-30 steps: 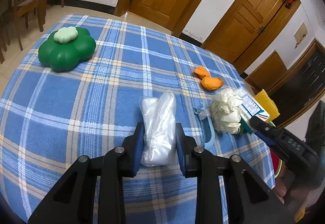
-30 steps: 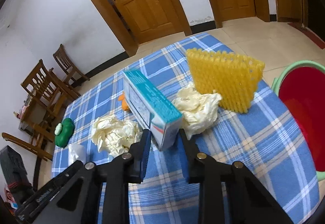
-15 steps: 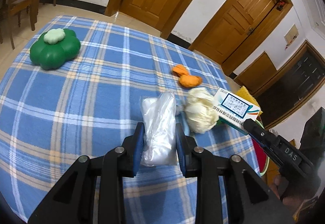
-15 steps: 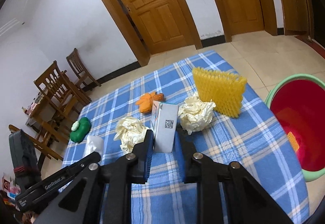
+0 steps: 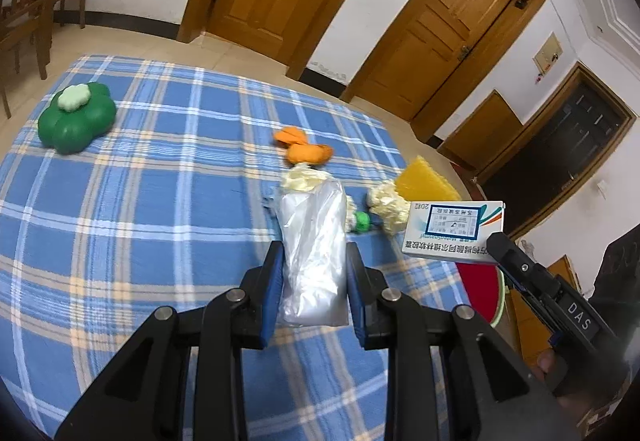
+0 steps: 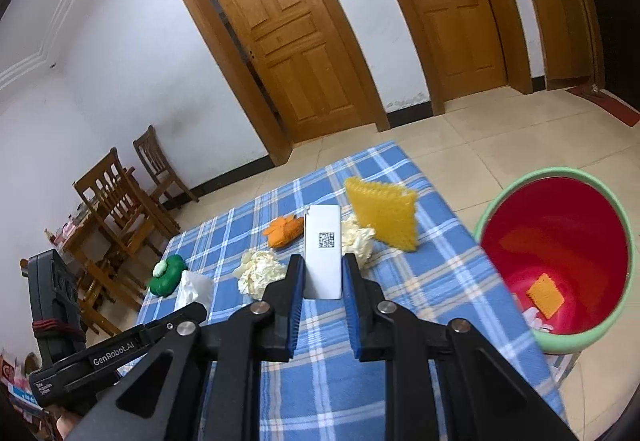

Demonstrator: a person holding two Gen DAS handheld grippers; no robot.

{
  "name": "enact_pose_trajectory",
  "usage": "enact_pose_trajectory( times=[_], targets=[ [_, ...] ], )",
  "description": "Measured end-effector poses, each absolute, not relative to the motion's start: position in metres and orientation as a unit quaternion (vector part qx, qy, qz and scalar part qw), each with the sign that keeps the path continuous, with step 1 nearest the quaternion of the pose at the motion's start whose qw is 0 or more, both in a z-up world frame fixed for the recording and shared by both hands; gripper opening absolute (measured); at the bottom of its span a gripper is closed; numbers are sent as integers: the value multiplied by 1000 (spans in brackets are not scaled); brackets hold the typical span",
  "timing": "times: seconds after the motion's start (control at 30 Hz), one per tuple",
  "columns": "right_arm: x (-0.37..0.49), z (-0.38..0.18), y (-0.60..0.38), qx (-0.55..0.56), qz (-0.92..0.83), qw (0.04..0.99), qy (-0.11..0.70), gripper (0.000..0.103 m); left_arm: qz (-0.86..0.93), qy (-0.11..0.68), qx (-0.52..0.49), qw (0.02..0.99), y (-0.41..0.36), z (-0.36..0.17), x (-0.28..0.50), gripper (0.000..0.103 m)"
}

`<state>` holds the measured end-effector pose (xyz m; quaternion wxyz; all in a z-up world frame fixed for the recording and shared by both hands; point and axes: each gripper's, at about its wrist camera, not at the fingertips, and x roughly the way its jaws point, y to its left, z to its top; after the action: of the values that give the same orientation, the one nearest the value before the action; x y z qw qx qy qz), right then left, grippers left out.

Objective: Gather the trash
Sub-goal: 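Carry the plastic bag and carton over the red bin and open both grippers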

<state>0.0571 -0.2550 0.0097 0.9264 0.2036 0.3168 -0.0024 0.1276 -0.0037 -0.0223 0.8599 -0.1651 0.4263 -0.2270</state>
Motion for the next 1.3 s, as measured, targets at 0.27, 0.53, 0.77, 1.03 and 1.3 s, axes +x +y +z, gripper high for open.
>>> enact_pose_trajectory(
  times=[0.27,0.53,0.77,1.03,1.3],
  targets=[
    [28,23,-281,214,-28,930,296,21,-247,433,-154,853,-27,-10,114,29],
    [3,33,-312,218,-67,934,274,21,-281,442,-135,841,-65,0,104,29],
    [-9,29,-348,236,-104,928,268,21,-313,447,-114,830,-101,4,103,29],
    [-22,19,-382,257,-141,919,266,21,-349,459,-80,813,-157,2,109,29],
    [-30,6,-414,274,-163,909,268,21,-380,462,-42,800,-208,-6,112,29]
  ],
)
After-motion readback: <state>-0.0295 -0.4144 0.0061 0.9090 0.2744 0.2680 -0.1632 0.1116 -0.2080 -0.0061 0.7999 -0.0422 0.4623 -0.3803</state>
